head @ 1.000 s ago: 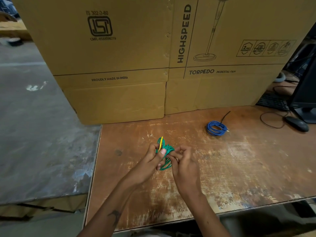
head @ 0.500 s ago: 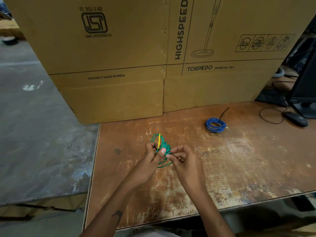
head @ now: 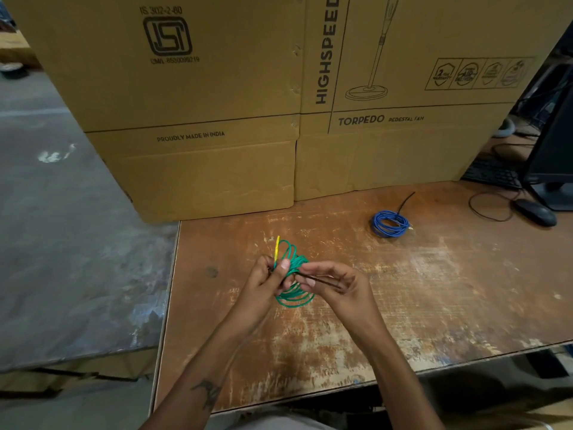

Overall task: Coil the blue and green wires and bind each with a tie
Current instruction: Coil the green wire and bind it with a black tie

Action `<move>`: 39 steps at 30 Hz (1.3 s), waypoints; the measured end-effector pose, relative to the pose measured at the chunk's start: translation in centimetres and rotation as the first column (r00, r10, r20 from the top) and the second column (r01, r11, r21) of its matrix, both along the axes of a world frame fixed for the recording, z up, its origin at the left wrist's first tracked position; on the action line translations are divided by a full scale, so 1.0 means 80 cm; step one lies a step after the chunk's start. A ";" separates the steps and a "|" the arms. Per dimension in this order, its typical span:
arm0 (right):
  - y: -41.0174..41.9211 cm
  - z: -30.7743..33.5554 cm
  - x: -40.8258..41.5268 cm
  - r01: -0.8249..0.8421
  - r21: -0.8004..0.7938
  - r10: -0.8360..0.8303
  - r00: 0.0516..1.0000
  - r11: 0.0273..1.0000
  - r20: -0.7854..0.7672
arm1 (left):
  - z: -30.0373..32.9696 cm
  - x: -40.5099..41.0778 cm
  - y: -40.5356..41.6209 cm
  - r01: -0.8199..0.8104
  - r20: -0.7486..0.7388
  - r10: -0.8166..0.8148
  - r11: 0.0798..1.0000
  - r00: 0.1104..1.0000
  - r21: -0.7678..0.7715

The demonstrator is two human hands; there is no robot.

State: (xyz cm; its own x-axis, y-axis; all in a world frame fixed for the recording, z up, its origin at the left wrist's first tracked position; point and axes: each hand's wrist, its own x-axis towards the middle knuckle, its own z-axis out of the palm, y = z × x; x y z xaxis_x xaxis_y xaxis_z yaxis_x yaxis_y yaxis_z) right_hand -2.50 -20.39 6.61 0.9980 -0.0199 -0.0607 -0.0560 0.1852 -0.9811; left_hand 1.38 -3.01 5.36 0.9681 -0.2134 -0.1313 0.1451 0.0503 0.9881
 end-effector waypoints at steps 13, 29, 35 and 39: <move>-0.018 0.018 0.012 -0.081 -0.601 0.293 0.919 0.795 0.264 | 0.013 -0.014 -0.005 0.344 0.050 -0.362 0.915 0.931 0.212; 0.002 -0.013 -0.002 0.453 -0.603 -0.096 0.843 0.656 0.529 | 0.029 -0.023 -0.016 0.209 0.046 -0.214 0.974 0.976 0.088; 0.007 -0.006 0.002 0.388 -0.513 -0.186 0.897 0.766 0.402 | 0.021 -0.025 -0.019 0.144 0.120 -0.152 0.987 0.981 0.072; 0.009 -0.001 0.003 0.351 -0.478 -0.192 0.917 0.805 0.350 | 0.021 -0.021 -0.022 0.110 0.125 -0.119 0.991 0.985 0.075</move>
State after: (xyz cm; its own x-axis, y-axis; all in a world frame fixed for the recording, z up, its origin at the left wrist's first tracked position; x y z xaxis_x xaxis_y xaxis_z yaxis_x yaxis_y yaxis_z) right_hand -2.28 -19.66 6.53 0.9196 -0.2412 0.3102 0.2007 -0.3904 -0.8985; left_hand -0.26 -4.76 7.05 0.9476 -0.3186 -0.0244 0.0168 -0.0266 0.9995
